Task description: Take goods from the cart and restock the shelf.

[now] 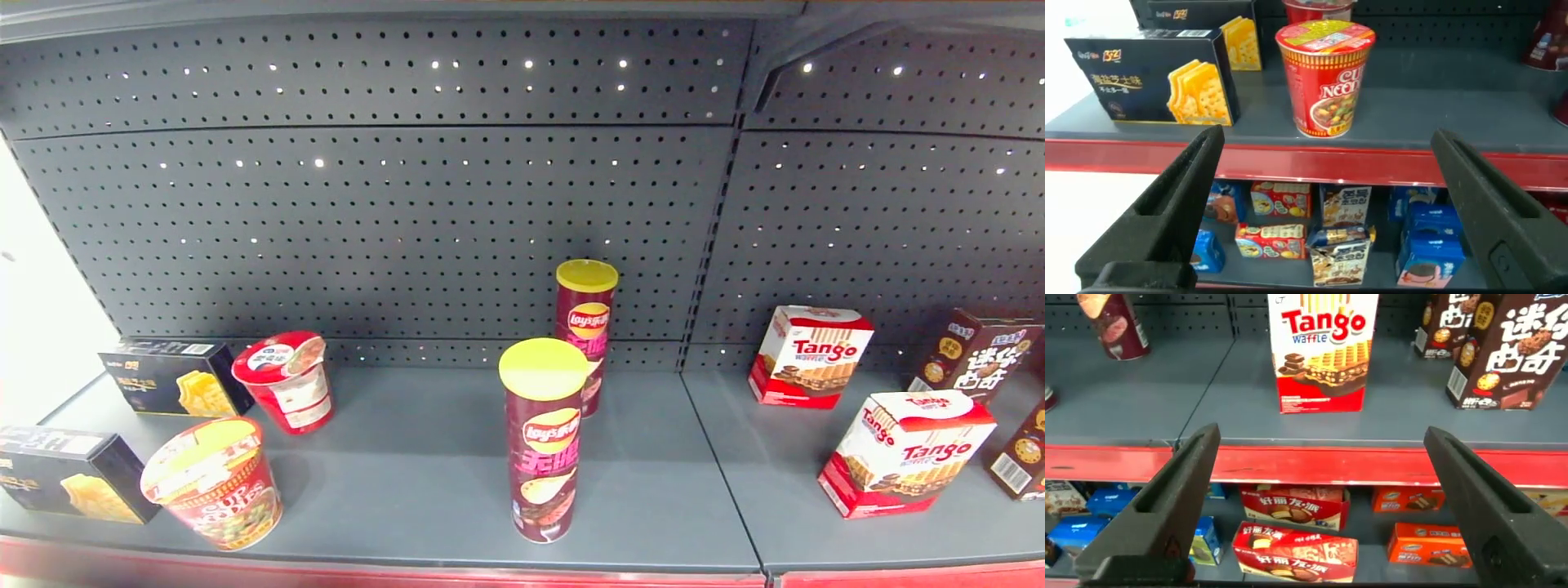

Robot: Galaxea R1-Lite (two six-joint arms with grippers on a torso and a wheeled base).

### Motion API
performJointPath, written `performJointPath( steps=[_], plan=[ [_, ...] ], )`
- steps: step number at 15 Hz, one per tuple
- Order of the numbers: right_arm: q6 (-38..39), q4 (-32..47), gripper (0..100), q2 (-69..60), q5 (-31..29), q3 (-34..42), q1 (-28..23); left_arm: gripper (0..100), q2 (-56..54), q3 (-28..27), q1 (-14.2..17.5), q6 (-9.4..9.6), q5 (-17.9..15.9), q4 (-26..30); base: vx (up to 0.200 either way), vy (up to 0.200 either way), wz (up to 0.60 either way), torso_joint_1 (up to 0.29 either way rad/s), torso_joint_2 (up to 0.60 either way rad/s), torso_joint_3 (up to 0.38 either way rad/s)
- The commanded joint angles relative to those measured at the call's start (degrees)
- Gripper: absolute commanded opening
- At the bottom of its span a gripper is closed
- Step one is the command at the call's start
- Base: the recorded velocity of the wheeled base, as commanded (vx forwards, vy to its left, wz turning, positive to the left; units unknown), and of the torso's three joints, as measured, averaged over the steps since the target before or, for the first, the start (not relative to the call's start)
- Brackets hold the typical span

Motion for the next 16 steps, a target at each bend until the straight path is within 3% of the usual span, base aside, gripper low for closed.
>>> performJointPath(
  steps=[1, 2, 4, 5, 6, 7, 8, 9, 10, 11, 13, 15, 16],
  plan=[
    [0.0, 0.0, 100, 0.0, -0.1, 0.0, 0.0, 100, 0.0, 0.0, 0.0, 1.41, -2.4, 0.1, 0.0, 0.0, 0.0, 0.0, 0.0, 0.0],
    [0.0, 0.0, 100, 0.0, 0.0, 0.0, 0.0, 100, 0.0, 0.0, 0.0, 3.52, -5.0, 0.1, 0.0, 0.0, 0.0, 0.0, 0.0, 0.0],
    [0.0, 0.0, 100, 0.0, -0.1, 0.0, 0.0, 100, 0.0, 0.0, 0.0, 4.84, -5.8, -0.2, 0.0, 0.0, 0.0, 0.0, 0.0, 0.0],
    [0.0, 0.0, 100, 0.0, 0.0, 0.1, 0.0, 100, 0.0, -2.2, 0.0, 9.24, -8.6, -1.8, 0.0, 0.0, 0.0, 0.0, 0.0, 0.0],
    [0.0, 0.0, 100, 0.0, 0.0, 0.0, 0.0, 100, 0.6, -7.0, -0.2, 13.45, -15.4, -1.6, 0.0, 0.0, 0.0, 0.0, 0.0, 0.0],
    [0.0, 0.0, 100, 0.0, 0.0, 0.0, 0.0, 100, 1.7, -8.3, -0.5, 15.12, -20.1, -0.8, 0.0, 0.0, 0.0, 0.0, 0.0, 0.0],
    [0.0, 0.0, 100, 0.0, -0.1, 0.0, 0.0, 100, 6.8, -12.7, -2.4, 16.35, -21.2, -0.4, 0.0, 0.0, 0.0, 0.0, 0.0, 0.0],
    [0.1, 0.0, 100, 0.0, -0.1, 0.0, 0.0, 100, 12.9, -17.0, -3.7, 19.17, -24.2, 0.1, 0.0, 0.0, 0.0, 0.0, 0.0, 0.0],
    [0.0, 0.0, 100, 0.0, -0.1, 0.0, 0.0, 100, 21.0, -21.1, -5.9, 25.5, -27.6, 1.0, 0.0, 0.0, 0.0, 0.0, 0.0, 0.0],
    [0.0, 0.0, 100, 0.0, -0.1, 0.0, 0.0, 100, 28.8, -24.7, -7.3, 29.54, -29.1, 1.2, 0.0, 0.0, 0.0, 0.0, 0.0, 0.0],
    [0.0, 0.0, 100, 0.0, -0.1, 0.0, 0.0, 100, 37.7, -28.6, -7.1, 29.98, -29.2, -0.3, 0.0, 0.0, 0.0, 0.0, 0.0, 0.0],
    [0.1, 0.0, 100, 0.0, -0.1, 0.0, 0.0, 100, 48.9, -32.3, -11.1, 27.69, -28.9, -0.4, 0.0, 0.0, 0.0, 0.0, 0.0, 0.0],
    [0.0, 0.0, 100, 0.0, -0.1, 0.1, 0.0, 100, 52.4, -32.3, -13.5, 25.41, -28.4, -0.7, 0.0, 0.0, 0.0, 0.0, 0.0, 0.0]
  ],
)
